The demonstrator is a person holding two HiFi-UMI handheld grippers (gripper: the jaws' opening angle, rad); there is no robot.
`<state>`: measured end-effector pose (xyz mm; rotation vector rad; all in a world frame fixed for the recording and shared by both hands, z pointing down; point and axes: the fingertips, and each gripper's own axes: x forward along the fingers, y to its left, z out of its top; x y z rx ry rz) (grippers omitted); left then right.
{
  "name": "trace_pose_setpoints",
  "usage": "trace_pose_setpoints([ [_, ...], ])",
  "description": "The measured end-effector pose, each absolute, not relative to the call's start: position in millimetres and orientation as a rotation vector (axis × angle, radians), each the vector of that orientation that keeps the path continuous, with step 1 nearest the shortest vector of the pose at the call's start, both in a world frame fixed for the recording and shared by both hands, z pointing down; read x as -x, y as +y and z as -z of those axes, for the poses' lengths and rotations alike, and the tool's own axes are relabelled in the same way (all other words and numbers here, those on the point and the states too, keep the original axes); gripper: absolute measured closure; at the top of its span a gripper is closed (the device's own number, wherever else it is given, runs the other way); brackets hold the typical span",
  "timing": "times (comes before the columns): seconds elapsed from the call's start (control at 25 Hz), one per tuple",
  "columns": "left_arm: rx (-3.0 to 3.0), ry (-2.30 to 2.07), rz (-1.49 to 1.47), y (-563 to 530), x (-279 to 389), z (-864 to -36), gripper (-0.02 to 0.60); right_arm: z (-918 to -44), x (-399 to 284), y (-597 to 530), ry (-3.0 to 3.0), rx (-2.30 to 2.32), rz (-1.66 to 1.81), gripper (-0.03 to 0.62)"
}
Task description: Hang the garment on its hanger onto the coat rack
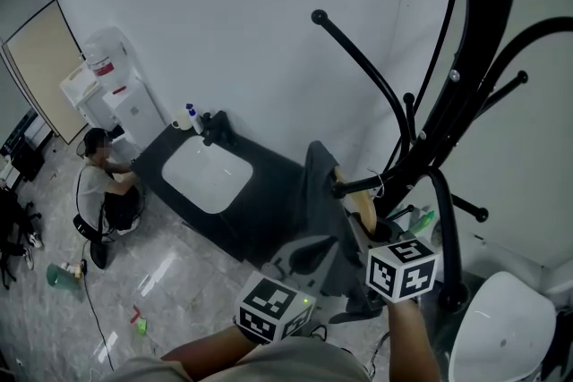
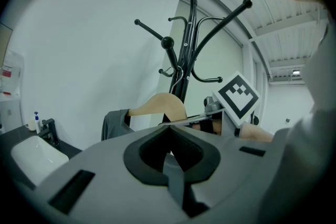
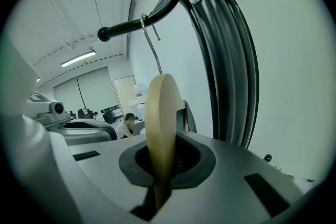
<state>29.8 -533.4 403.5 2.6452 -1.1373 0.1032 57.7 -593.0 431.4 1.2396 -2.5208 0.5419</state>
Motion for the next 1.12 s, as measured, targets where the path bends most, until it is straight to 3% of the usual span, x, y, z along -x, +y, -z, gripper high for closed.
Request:
trace_pose_setpoints([
  [0.32,-2.652,-1.144,-0.096,-543,-44,-393,0.575,-417,-67,-586,-2.461,-1.255,-0.425,0.574],
  [0.6,-2.672,-1.13,-0.086,-544,-55,-387,0.577,-393,-80,-570,-2.441,-1.331,-0.334,0.53],
  [0.88,-2.702,-1.113,-0.074,-531,-62,-375,0.575,-350,-94,-528,-2.546,-1.444,-0.216,0.531],
  [1.12,-2.722,-1.095,-0.077,-513,-65,-365,0.577,-359,-80,-506,-2.666,-1.325,-0.334,0.577],
])
